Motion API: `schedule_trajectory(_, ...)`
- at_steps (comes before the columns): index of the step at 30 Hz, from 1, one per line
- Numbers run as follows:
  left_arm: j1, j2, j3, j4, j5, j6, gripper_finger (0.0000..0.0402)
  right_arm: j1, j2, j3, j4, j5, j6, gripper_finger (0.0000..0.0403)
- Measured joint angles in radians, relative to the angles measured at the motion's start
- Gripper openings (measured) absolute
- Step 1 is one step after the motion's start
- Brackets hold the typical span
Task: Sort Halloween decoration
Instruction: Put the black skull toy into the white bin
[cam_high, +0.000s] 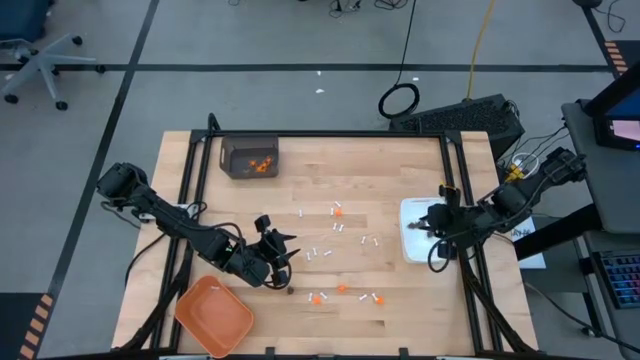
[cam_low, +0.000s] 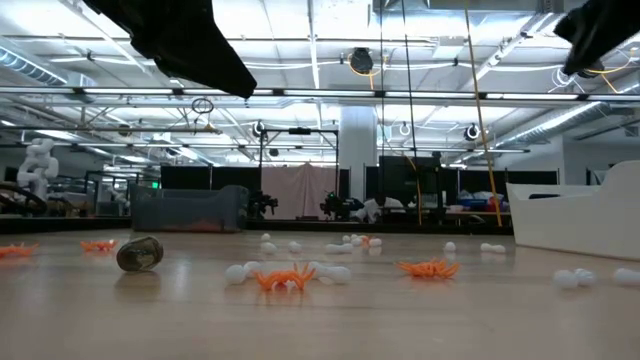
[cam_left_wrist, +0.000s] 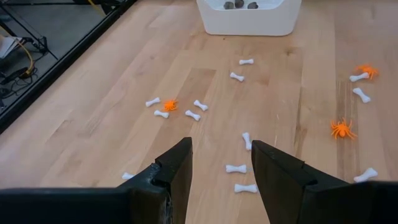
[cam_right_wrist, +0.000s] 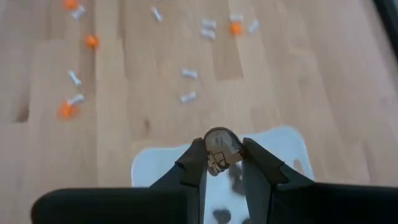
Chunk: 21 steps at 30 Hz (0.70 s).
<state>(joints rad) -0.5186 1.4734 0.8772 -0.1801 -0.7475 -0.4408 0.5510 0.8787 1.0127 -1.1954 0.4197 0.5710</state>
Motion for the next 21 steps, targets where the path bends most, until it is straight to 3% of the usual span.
schedule_trajectory(10, 0.000, 0.000, 0.000, 0.000, 0.000, 0.001, 0.0164, 0.000, 0.023, -0.139, -0.009, -0.059, 0.114, 0.0050)
schedule_trajectory(21, 0.000, 0.000, 0.000, 0.000, 0.000, 0.001, 0.0164, -0.002, 0.154, -0.162, -0.010, -0.061, 0.147, 0.0054)
